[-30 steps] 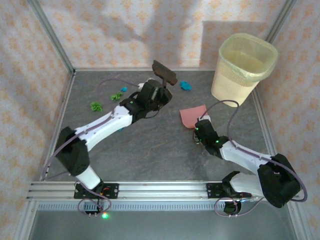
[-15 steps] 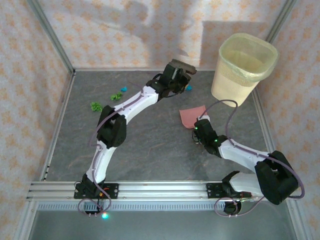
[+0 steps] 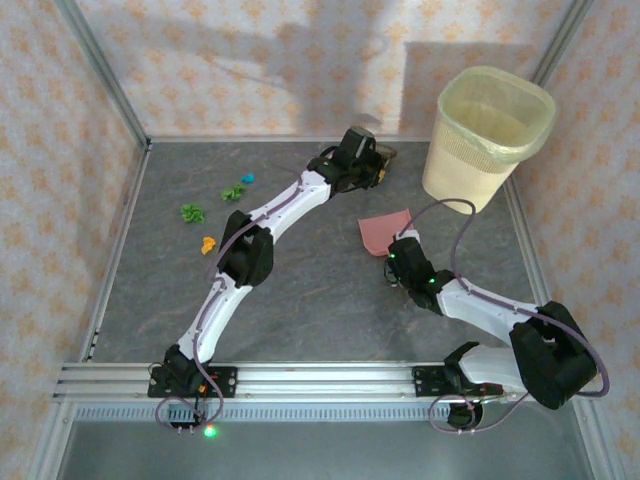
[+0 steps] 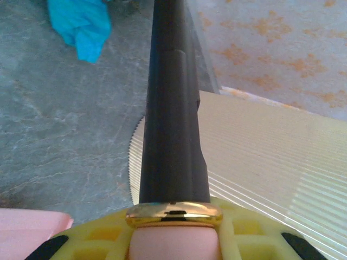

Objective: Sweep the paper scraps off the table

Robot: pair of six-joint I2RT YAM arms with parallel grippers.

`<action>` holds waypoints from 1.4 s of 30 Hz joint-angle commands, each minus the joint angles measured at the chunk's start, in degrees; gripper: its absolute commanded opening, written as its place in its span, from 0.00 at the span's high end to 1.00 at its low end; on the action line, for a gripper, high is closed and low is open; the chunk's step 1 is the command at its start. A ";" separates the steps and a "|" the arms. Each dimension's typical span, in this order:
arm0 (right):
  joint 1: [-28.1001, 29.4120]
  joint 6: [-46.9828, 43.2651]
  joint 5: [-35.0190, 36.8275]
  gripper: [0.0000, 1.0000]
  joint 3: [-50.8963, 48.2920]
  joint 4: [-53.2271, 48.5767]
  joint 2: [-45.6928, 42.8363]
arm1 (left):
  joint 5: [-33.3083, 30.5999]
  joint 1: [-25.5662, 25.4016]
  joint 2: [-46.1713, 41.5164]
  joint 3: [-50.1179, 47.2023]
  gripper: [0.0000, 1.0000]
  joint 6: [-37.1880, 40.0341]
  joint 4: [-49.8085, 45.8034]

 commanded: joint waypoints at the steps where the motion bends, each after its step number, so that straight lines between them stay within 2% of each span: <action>1: -0.23 -0.04 1.82 1.00 0.97 1.97 -1.13 | 1.11 1.00 -0.78 2.16 1.00 -1.23 0.01; 10: -0.32 -0.11 2.41 1.00 0.10 2.59 -1.84 | 5.16 1.32 -0.94 1.17 1.00 -0.70 -1.44; 21: -0.47 -0.35 2.38 1.00 -0.08 2.79 -3.44 | 6.90 1.39 -10.92 -18.64 1.00 -2.22 10.34; 28: -0.43 -0.31 1.74 1.00 0.57 2.66 -1.81 | 7.44 1.30 -15.09 -25.51 1.00 -2.26 13.82; 42: -2.19 0.46 -4.27 1.00 3.93 1.95 6.56 | 8.75 1.12 -21.31 -39.66 1.00 -4.01 22.89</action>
